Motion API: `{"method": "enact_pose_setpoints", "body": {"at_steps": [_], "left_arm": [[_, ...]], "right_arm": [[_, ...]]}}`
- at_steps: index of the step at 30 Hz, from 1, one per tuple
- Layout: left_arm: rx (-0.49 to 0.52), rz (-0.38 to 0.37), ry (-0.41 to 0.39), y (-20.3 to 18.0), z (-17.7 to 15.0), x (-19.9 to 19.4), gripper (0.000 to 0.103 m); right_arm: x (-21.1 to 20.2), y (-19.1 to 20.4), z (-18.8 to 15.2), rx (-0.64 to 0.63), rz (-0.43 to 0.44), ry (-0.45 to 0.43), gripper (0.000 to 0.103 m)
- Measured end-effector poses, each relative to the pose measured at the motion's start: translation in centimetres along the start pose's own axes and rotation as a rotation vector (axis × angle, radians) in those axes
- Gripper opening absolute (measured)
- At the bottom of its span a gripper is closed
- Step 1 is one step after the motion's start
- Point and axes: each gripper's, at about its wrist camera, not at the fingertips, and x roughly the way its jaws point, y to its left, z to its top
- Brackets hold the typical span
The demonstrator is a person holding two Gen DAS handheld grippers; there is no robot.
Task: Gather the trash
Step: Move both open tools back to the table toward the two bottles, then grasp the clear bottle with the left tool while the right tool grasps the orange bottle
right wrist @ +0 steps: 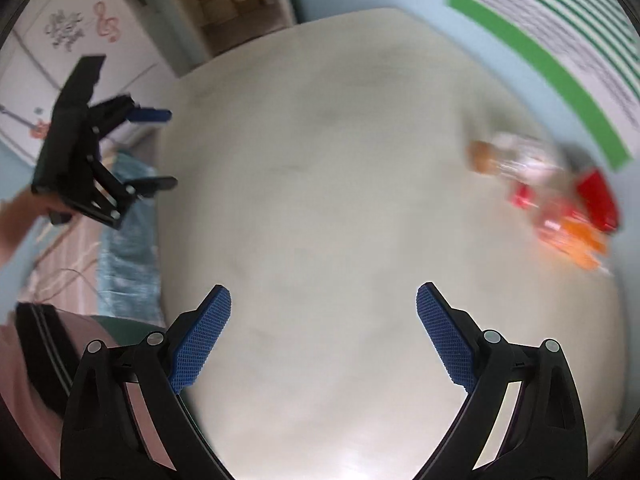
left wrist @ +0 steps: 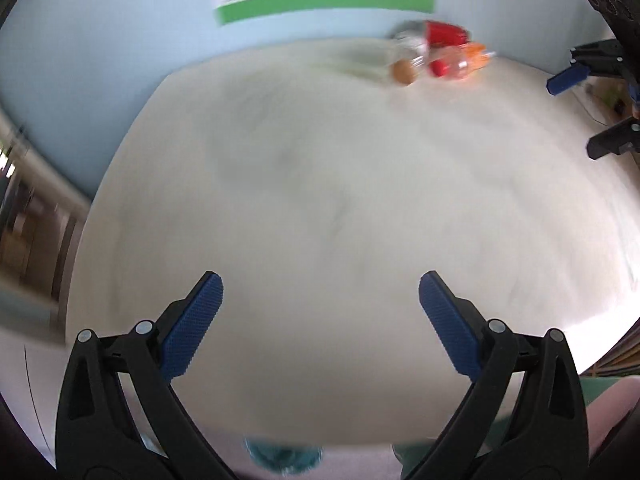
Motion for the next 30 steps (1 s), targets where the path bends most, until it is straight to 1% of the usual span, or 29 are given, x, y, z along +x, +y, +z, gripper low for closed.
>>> {"method": "enact_pose_setpoints", "body": {"at_steps": [2, 4, 7, 8, 9, 11, 14, 15, 18, 19, 23, 27, 30], "left_arm": [[0.037, -0.028, 0.001, -1.4, 3.4, 1.5, 0.096], [0.052, -0.030, -0.001, -2.9, 6.0, 2.6, 0.096], [0.055, -0.062, 0.004, -4.3, 9.9, 4.3, 0.096], [0.056, -0.070, 0.005, -5.0, 11.4, 4.9, 0.096], [0.059, -0.074, 0.007, -5.3, 12.1, 5.4, 0.096], [0.073, -0.077, 0.016, -6.2, 14.2, 6.6, 0.096], [0.091, -0.077, 0.023, -6.9, 16.0, 8.0, 0.096], [0.094, -0.075, 0.025, -7.1, 16.9, 8.6, 0.096], [0.097, -0.083, 0.044, -7.3, 19.1, 10.4, 0.096], [0.101, -0.088, 0.052, -7.4, 19.9, 11.2, 0.096], [0.124, -0.088, 0.092, -7.7, 22.2, 13.9, 0.096], [0.098, -0.114, 0.123, -7.7, 23.8, 16.2, 0.096], [0.123, -0.115, 0.133, -8.2, 24.8, 17.6, 0.096]], "right_arm": [[-1.1, -2.8, -0.9, 0.003, -0.024, -0.007, 0.093], [-1.9, -5.3, -1.7, -0.009, -0.056, -0.011, 0.093], [-1.7, -8.7, -2.5, -0.048, -0.100, -0.022, 0.093], [-1.6, -9.7, -2.3, -0.062, -0.113, -0.029, 0.093], [-1.5, -10.9, -2.1, -0.067, -0.111, -0.047, 0.093], [-0.9, -13.1, -1.3, -0.050, -0.113, -0.089, 0.093], [0.5, -15.6, -0.6, -0.028, -0.114, -0.093, 0.093], [0.9, -16.3, -0.4, -0.039, -0.115, -0.092, 0.093], [1.9, -17.3, 0.3, -0.118, -0.151, -0.082, 0.093], [2.5, -17.7, 0.5, -0.167, -0.172, -0.072, 0.093], [3.9, -18.9, 1.0, -0.288, -0.227, -0.027, 0.093], [5.4, -20.3, 1.8, -0.381, -0.246, 0.018, 0.093], [6.8, -20.9, 2.3, -0.436, -0.238, 0.048, 0.093]]}}
